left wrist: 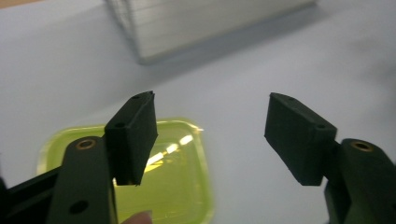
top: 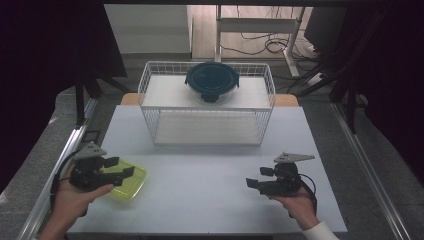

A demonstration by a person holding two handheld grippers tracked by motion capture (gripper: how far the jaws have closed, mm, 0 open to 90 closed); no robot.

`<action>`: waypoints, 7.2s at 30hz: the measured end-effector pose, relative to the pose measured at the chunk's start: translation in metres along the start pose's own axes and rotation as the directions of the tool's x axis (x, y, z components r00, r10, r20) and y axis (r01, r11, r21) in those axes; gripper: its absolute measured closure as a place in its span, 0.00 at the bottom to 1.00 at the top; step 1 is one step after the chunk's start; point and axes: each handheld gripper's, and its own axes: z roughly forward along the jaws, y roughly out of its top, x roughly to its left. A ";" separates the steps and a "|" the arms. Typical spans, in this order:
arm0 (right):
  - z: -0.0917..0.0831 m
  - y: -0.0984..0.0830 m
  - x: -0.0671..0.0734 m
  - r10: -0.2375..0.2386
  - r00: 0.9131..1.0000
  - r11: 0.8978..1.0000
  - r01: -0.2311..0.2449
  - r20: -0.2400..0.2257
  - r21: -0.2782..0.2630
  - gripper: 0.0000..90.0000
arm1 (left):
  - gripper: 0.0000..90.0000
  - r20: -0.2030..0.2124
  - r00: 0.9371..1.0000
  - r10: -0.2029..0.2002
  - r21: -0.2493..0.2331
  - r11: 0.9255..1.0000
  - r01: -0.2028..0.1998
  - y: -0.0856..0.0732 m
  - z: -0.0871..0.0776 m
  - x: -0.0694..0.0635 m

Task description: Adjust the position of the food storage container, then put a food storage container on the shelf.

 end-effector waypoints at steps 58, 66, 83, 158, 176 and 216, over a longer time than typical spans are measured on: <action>-0.002 -0.004 -0.001 0.029 0.999 1.000 -0.029 0.017 0.004 0.26 | 1.00 -0.200 0.973 -0.113 0.315 0.933 0.173 -0.054 0.051 0.117; -0.004 -0.003 -0.001 0.037 0.999 0.999 -0.037 0.023 0.000 0.26 | 1.00 -0.150 0.982 -0.115 0.314 0.936 0.158 -0.054 0.055 0.100; -0.003 -0.003 0.000 0.039 0.999 0.999 -0.039 0.020 0.004 0.26 | 1.00 -0.037 0.995 -0.088 0.314 0.945 0.095 -0.055 0.063 0.049; -0.005 -0.003 -0.003 0.036 0.999 0.999 -0.037 0.019 0.004 0.26 | 1.00 0.283 0.959 0.002 0.318 0.943 -0.096 -0.020 0.133 -0.091; 0.002 -0.008 -0.003 0.040 0.999 0.999 -0.041 0.018 0.026 0.26 | 0.72 0.249 0.967 -0.046 0.131 0.991 0.013 -0.017 0.097 -0.066; 0.027 -0.019 0.007 0.147 0.987 0.985 -0.139 -0.067 0.103 0.30 | 0.28 0.324 0.926 -0.193 0.135 0.978 0.156 -0.021 0.112 -0.072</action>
